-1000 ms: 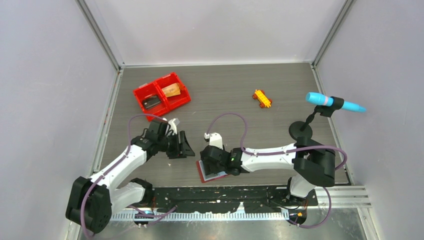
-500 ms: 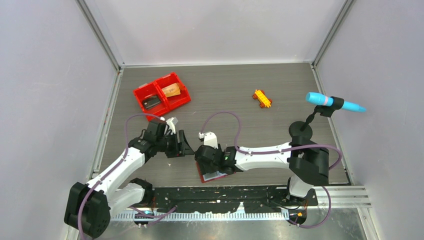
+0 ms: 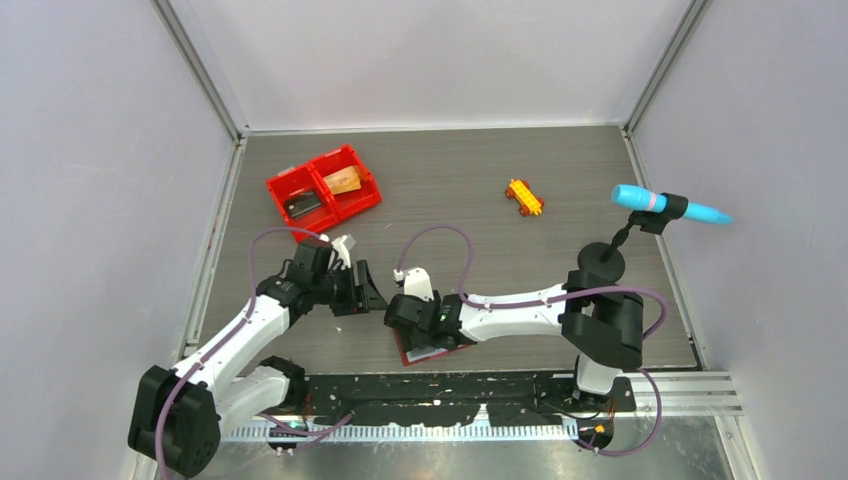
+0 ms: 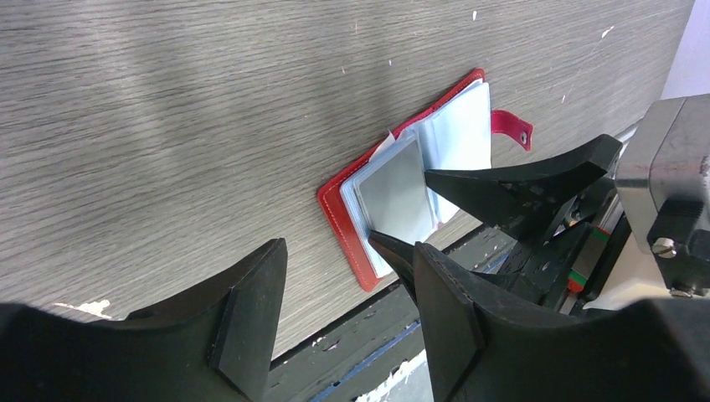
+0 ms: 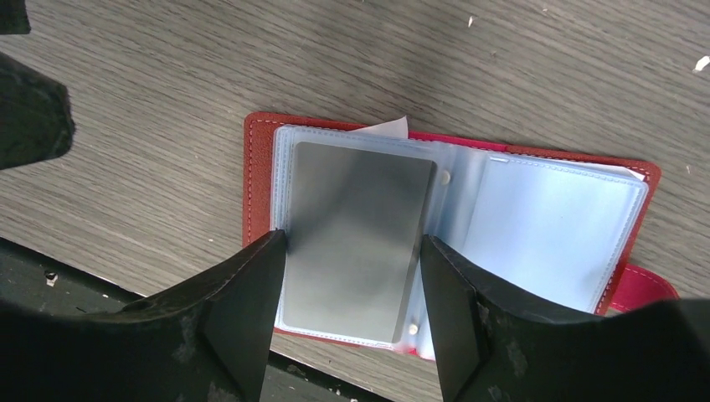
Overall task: Take the credit cards out of the card holder
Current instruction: Remove the credit card from the card holder.
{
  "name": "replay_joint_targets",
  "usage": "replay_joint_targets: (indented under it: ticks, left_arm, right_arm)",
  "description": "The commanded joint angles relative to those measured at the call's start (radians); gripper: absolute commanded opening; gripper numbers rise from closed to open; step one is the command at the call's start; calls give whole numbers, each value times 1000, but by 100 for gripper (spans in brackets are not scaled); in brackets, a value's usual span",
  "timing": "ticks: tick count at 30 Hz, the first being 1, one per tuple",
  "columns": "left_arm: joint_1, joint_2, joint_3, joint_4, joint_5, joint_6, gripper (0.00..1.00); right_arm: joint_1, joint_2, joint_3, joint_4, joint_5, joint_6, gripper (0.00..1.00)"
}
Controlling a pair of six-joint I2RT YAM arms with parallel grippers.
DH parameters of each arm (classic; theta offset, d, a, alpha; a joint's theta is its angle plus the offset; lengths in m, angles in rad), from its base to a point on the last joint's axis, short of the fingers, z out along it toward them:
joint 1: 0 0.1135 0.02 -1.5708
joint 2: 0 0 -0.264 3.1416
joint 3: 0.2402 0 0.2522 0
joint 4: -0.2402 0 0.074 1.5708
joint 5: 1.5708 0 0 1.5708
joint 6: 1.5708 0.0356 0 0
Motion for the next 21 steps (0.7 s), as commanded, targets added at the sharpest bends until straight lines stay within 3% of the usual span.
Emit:
replay_joint_targets:
  ticks: [1,10,21]
  left_arm:
    - [-4,-16,-3,3,-9,-2,59]
    - [-3,-10,-2,9,-3,-4,59]
    - [-3,20,-5,16,25,5,59]
  right_arm:
    - [8,14,18,-10,35,1,65]
    - [8,28,19,-23,36,10,68]
    - [6,-23,-13,31,31,10,59]
